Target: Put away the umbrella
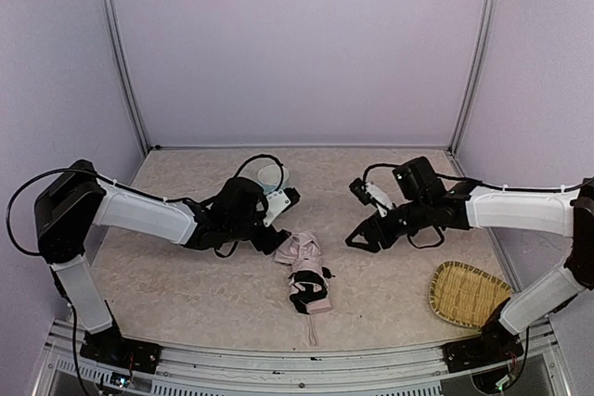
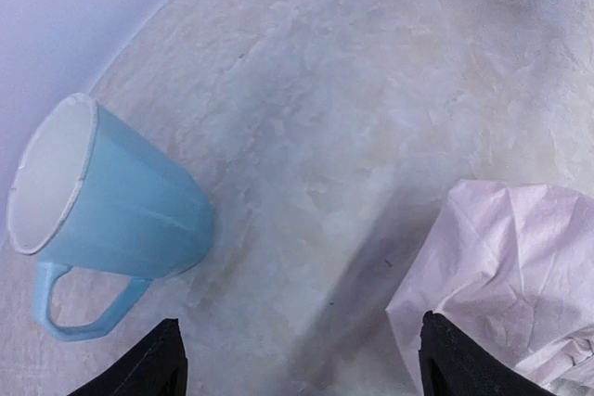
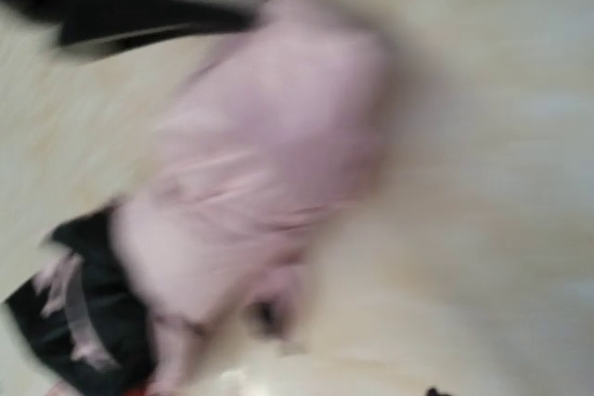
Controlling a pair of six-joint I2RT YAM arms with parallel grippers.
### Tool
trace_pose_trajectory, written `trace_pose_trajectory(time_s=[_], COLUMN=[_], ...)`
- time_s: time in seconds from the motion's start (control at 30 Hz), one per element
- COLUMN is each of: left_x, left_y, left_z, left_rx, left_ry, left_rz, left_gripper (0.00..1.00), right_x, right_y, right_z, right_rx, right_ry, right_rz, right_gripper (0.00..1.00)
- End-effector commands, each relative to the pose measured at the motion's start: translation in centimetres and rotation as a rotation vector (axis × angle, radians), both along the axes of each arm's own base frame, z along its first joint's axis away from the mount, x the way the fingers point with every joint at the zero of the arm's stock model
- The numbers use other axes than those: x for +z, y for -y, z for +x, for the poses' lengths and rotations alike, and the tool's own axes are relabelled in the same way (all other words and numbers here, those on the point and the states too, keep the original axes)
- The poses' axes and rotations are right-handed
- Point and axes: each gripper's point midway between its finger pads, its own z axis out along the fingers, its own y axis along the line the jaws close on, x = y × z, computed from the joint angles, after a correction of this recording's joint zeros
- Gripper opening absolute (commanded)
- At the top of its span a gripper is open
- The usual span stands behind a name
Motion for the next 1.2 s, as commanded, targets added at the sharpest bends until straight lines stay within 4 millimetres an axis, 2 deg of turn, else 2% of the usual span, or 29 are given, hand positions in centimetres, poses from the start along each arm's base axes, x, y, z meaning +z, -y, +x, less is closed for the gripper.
trace_pose_trajectory(time_s=[0.0, 0.07, 0.13, 0.2, 0.3, 0.37, 0.47, 0.6, 0.7, 0.8, 0.9, 1.03, 1.17], left_x=[5.2, 7.1, 8.3, 9.2, 10.0, 10.1, 9.5, 8.9, 8.7, 8.1, 6.9, 5.5, 5.9], left_y=[-2.2, -3.3, -5.1, -8.1, -13.1, -16.8, -22.2, -28.6, -32.2, -34.5, -35.8, -36.2, -35.7], left_z=[0.8, 0.5, 0.9, 2.3, 3.7, 4.4, 5.0, 5.1, 4.4, 3.6, 3.1, 2.5, 3.1], left_rx=[0.099, 0.133, 0.194, 0.319, 0.515, 0.648, 0.823, 1.022, 1.134, 1.204, 1.235, 1.227, 1.190], left_ry=[0.106, 0.122, 0.120, 0.119, 0.148, 0.166, 0.177, 0.209, 0.279, 0.335, 0.356, 0.375, 0.394], left_rz=[-0.087, -0.156, -0.220, -0.278, -0.342, -0.382, -0.410, -0.439, -0.415, -0.381, -0.369, -0.350, -0.359], left_gripper=[0.85, 0.87, 0.98, 0.99, 0.99, 0.99, 0.99, 0.99, 0.99, 0.99, 0.99, 0.99, 0.99], right_x=[2.9, 3.9, 5.2, 6.3, 6.9, 7.5, 7.2, 7.4, 7.3, 7.5, 7.3, 6.8, 6.2], right_y=[6.5, 10.2, 14.1, 17.6, 22.2, 24.2, 26.9, 28.5, 29.8, 30.6, 31.1, 32.1, 32.9], right_z=[5.3, 7.2, 8.8, 9.9, 11.1, 11.6, 11.9, 12.0, 11.8, 11.2, 10.5, 9.8, 9.9], right_rx=[-0.287, -0.409, -0.529, -0.634, -0.785, -0.845, -0.940, -0.989, -1.055, -1.098, -1.127, -1.184, -1.238], right_ry=[0.112, 0.172, 0.225, 0.288, 0.365, 0.431, 0.488, 0.560, 0.596, 0.669, 0.723, 0.757, 0.748], right_rz=[0.044, 0.043, 0.061, 0.088, 0.094, 0.108, 0.090, 0.079, 0.058, 0.072, 0.089, 0.096, 0.086], right_gripper=[0.60, 0.63, 0.66, 0.70, 0.76, 0.80, 0.82, 0.84, 0.96, 1.00, 1.00, 1.00, 1.00])
